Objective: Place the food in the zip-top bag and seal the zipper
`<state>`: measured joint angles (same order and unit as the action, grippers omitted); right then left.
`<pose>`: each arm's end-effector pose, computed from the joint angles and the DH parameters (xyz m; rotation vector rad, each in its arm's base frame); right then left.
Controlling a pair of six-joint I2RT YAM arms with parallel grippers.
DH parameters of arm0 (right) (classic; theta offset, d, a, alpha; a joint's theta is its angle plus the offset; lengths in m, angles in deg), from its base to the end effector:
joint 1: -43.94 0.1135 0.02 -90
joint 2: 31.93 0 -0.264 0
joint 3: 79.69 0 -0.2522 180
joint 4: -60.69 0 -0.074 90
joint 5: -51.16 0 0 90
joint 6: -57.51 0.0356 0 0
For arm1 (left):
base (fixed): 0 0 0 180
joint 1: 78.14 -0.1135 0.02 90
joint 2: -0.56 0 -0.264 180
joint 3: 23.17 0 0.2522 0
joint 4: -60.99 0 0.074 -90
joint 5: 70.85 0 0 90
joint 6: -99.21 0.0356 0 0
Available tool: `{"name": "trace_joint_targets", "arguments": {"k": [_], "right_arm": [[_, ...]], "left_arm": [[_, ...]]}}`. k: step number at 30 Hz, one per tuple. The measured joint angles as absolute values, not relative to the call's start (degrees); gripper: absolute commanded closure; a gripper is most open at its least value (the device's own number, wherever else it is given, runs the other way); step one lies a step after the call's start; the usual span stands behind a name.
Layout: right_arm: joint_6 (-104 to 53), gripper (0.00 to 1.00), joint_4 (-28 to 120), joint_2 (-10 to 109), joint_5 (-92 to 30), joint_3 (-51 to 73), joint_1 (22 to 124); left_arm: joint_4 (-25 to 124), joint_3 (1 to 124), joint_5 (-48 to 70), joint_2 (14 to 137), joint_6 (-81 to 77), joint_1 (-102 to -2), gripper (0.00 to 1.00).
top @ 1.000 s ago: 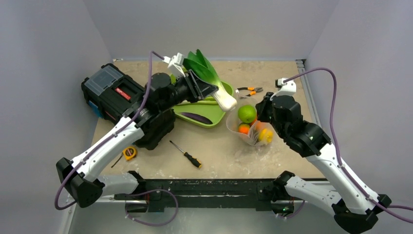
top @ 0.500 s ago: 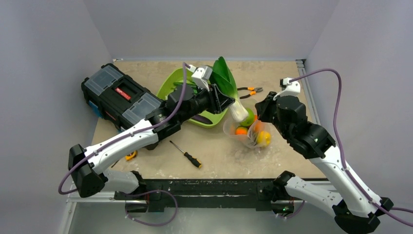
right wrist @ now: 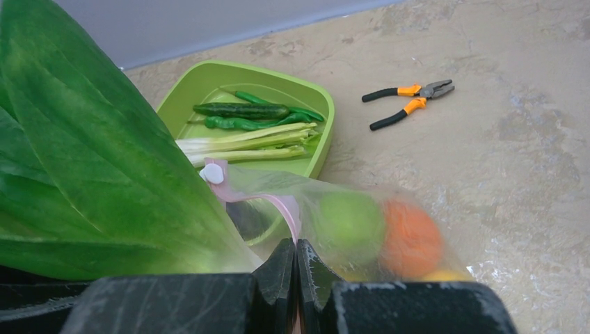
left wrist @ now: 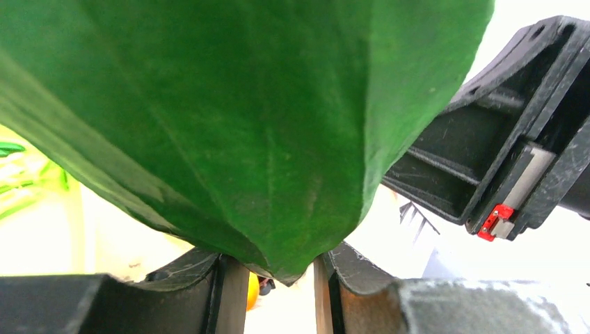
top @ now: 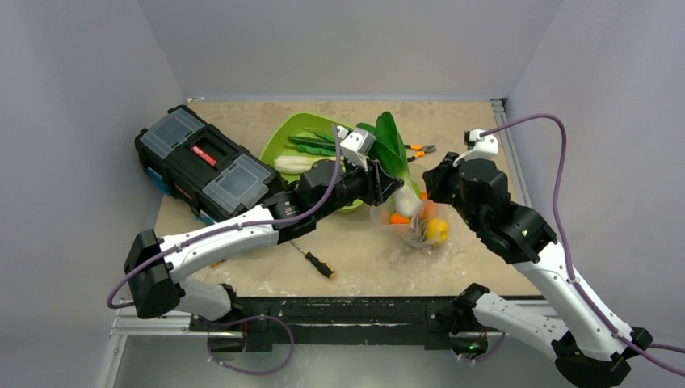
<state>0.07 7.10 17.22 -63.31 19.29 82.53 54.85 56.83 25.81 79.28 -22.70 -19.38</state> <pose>0.1345 0.0885 0.4070 0.1806 1.9283 0.4179 0.1744 -0.2796 0.3688 0.3197 1.7476 -1.0865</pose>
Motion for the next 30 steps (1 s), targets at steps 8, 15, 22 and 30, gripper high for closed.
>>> {"name": "trace_joint_targets", "arguments": {"k": [8, 15, 22, 30], "right_arm": [[0.1, 1.0, 7.1, 17.2, -63.3, 19.3, 82.5], [0.1, 1.0, 7.1, 17.2, -63.3, 19.3, 82.5], [0.1, 1.0, 7.1, 17.1, -63.4, 19.3, 82.6], [0.0, 1.0, 7.1, 17.1, -63.4, 19.3, 82.5]], "left_arm": [[55.2, 55.1, 25.0, 79.8, -23.3, -18.2, 0.34], [53.7, 52.4, 23.8, 78.9, -21.6, -17.2, 0.1], [44.4, 53.7, 25.4, 76.4, -21.0, -16.9, 0.12], [36.4, 64.2, 27.1, 80.4, -18.7, -17.0, 0.07]]}}
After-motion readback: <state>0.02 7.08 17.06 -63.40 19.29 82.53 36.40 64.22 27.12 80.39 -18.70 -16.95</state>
